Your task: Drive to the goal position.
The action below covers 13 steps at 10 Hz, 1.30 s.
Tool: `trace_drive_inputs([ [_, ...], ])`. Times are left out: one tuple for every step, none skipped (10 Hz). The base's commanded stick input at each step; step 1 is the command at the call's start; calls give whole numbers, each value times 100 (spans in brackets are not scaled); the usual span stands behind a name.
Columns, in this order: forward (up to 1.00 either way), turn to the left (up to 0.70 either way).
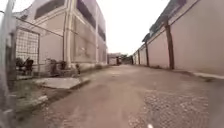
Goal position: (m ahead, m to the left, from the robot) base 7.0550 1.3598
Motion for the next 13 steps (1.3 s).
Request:
trace_drive_inputs([
  [100, 0],
  [100, 0],
  [100, 0],
  [100, 0],
  [100, 0],
  [100, 0],
  [100, -32],
  [100, -39],
  [100, -31],
  [100, -20],
  [100, -2],
  [100, -10],
  [100, -31],
])
